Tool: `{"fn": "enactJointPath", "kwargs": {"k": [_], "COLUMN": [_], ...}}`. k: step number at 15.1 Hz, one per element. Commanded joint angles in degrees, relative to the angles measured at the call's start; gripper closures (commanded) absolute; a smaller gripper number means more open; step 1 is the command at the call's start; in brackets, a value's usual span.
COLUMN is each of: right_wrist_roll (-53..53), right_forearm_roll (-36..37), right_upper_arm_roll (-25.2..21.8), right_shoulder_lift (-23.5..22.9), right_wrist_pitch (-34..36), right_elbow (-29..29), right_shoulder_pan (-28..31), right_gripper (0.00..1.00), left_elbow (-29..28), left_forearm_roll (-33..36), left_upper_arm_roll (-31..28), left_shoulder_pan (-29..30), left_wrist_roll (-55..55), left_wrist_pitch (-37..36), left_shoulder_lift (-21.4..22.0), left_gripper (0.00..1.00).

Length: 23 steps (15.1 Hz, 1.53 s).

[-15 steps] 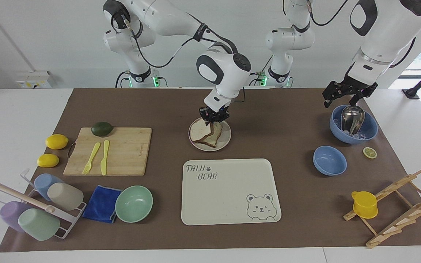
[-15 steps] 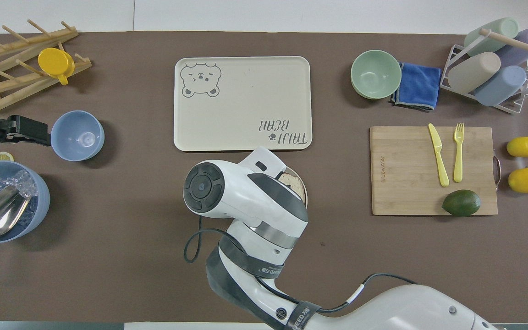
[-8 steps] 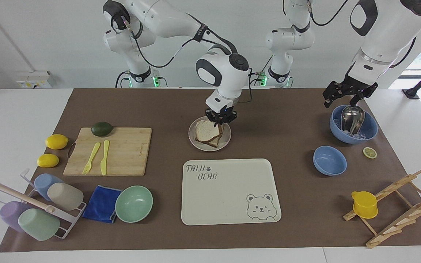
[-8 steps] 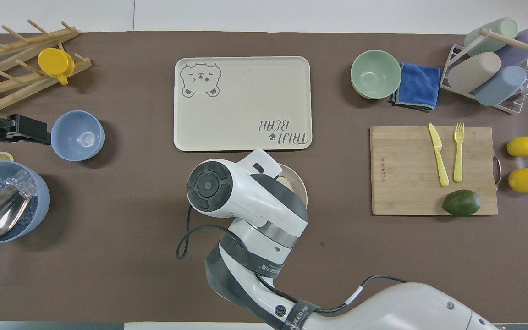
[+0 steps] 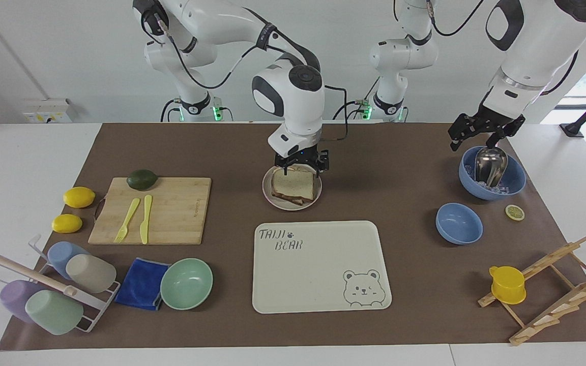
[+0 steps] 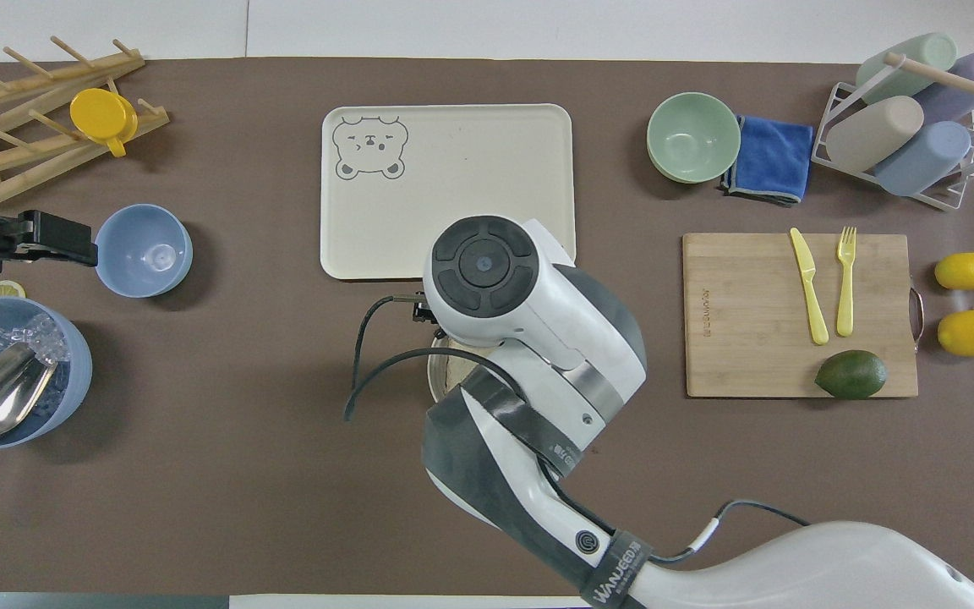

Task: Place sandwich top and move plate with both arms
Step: 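Withdraw the right gripper while the left gripper reaches the plate, then grasp the white plate rim with the left gripper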

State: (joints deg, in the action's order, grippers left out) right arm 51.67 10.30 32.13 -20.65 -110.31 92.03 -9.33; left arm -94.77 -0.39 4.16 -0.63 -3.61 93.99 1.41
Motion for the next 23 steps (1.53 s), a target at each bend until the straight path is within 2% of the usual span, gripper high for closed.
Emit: {"fn": "enactJointPath", "kwargs": {"k": [1, 3, 6, 9, 12, 13, 16, 19, 21, 23], "right_wrist_roll": [-3.8, -8.0, -9.6, -13.9, -25.0, -29.0, -37.5, -41.0, -41.2, -42.6], "right_forearm_roll": [-1.7, -1.9, -5.0, -7.6, -10.8, -10.8, -11.4, -13.1, -13.0, -12.9], "right_upper_arm_roll": [0.9, 0.7, -2.1, -2.5, -2.7, -4.3, -15.1, -24.6, -27.7, -28.6], "right_shoulder_lift": [3.8, 5.4, 9.2, 10.6, 12.4, 13.5, 16.4, 18.7, 19.4, 20.0], "right_wrist_pitch": [3.7, 6.5, 8.5, 9.3, 11.1, 12.6, 18.4, 22.5, 23.8, 23.3], "right_elbow": [0.4, 0.3, 0.3, 0.3, 0.3, 0.2, 0.1, -0.7, -0.7, -0.3], "right_shoulder_pan": [3.6, 6.4, 9.8, 16.7, 24.4, 25.1, 20.3, 14.1, 11.7, 10.9], "right_gripper": [0.0, 0.0, 0.0, 0.0, 0.0, 0.0, 0.0, 0.0, 0.0, 0.0], "left_elbow": [-5.3, -8.1, -11.4, -16.3, -21.1, -23.1, -28.1, -29.6, -31.3, -32.0], "left_forearm_roll": [-0.5, -0.7, -1.6, -5.0, -8.7, -8.8, -8.8, -8.8, -8.8, -8.8], "left_upper_arm_roll": [0.1, 0.4, 0.4, 0.4, 0.4, 0.4, 0.4, 0.4, 0.4, 0.4], "left_shoulder_pan": [-0.5, -0.9, -5.9, -10.5, -14.8, -17.1, -22.9, -26.5, -27.7, -29.2], "left_wrist_roll": [-1.5, -3.8, -6.0, -8.0, -9.0, -9.6, -13.5, -14.1, -14.1, -14.1], "left_wrist_pitch": [4.7, 6.6, 8.7, 13.5, 19.7, 22.4, 30.9, 35.6, 38.6, 41.3], "left_shoulder_lift": [2.7, 3.8, 3.7, 4.0, 3.2, 2.8, 0.5, -2.8, -3.9, -5.9], "left_gripper": [0.0, 0.0, 0.0, 0.0, 0.0, 0.0, 0.0, 0.0, 0.0, 0.02]}}
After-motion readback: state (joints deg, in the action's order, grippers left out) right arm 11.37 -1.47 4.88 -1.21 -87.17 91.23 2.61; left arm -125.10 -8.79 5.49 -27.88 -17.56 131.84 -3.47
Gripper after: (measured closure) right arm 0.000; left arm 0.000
